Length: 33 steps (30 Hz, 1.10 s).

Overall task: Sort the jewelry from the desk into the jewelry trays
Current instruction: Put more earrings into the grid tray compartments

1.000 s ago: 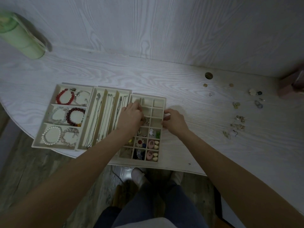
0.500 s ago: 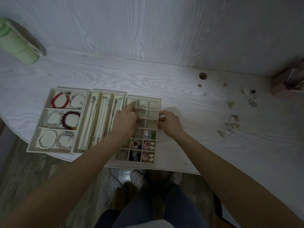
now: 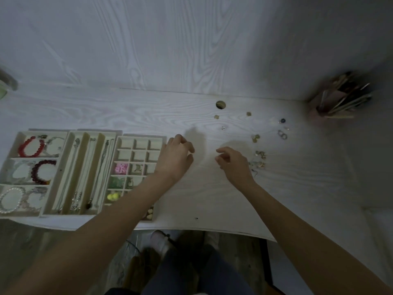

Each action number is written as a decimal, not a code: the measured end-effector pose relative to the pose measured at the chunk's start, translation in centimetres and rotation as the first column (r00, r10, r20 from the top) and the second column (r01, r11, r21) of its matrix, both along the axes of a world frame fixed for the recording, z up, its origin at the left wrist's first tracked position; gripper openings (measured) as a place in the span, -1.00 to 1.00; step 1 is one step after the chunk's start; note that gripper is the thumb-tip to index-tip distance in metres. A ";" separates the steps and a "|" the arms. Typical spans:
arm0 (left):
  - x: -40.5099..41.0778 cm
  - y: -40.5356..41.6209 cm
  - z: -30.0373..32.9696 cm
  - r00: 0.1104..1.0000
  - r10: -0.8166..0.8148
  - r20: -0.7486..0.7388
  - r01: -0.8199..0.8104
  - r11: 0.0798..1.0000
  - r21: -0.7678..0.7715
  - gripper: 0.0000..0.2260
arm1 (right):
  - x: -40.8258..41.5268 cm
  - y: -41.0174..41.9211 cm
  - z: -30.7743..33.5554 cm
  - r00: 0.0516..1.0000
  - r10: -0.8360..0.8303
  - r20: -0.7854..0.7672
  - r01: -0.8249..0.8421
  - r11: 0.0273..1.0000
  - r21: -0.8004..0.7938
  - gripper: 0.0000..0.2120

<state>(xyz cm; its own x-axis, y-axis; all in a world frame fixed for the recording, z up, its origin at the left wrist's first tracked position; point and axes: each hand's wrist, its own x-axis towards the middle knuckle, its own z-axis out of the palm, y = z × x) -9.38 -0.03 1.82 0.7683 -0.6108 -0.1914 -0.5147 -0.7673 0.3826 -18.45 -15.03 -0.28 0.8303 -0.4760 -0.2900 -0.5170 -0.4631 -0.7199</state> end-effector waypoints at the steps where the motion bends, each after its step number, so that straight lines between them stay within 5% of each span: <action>1: -0.6 -1.3 0.0 1.000 0.001 -0.009 -0.001 1.000 -0.010 -0.78 | -0.7 -1.3 -0.1 1.000 0.003 0.005 -0.003 0.999 -0.041 -0.75; 9: -5.5 -10.2 -1.6 0.983 -0.033 -0.178 0.016 0.995 -0.096 -0.82 | -5.8 -10.4 -1.8 0.998 -0.062 0.024 0.065 0.990 -0.123 -0.73; 15: -7.9 -14.9 -4.0 0.979 -0.044 -0.199 0.057 0.996 0.062 -0.72 | -6.7 -13.6 -3.0 0.993 0.051 -0.104 -0.061 0.993 -0.100 -0.72; 22: -8.0 -16.0 -5.2 0.960 0.138 -0.242 -0.111 0.986 0.124 -0.79 | -5.9 -12.9 -4.0 0.973 0.195 -0.124 -0.215 0.959 -0.185 -0.87; 27: -7.2 -15.4 -5.3 0.968 0.097 -0.231 -0.076 0.992 0.097 -0.86 | -5.4 -12.8 -4.4 0.951 0.277 -0.141 -0.304 0.921 -0.243 -0.92; 33: -6.8 -13.6 -5.4 0.956 0.099 -0.276 -0.111 0.993 -0.027 -0.81 | -5.5 -13.5 -4.2 0.984 0.175 -0.036 -0.178 0.973 -0.149 -0.92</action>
<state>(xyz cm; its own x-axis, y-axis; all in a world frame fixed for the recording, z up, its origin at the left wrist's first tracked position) -16.20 -13.65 -3.60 0.7501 -0.5416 -0.3795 -0.3029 -0.7915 0.5308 -23.94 -28.50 -4.45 0.8993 -0.3621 -0.2454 -0.4323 -0.6510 -0.6239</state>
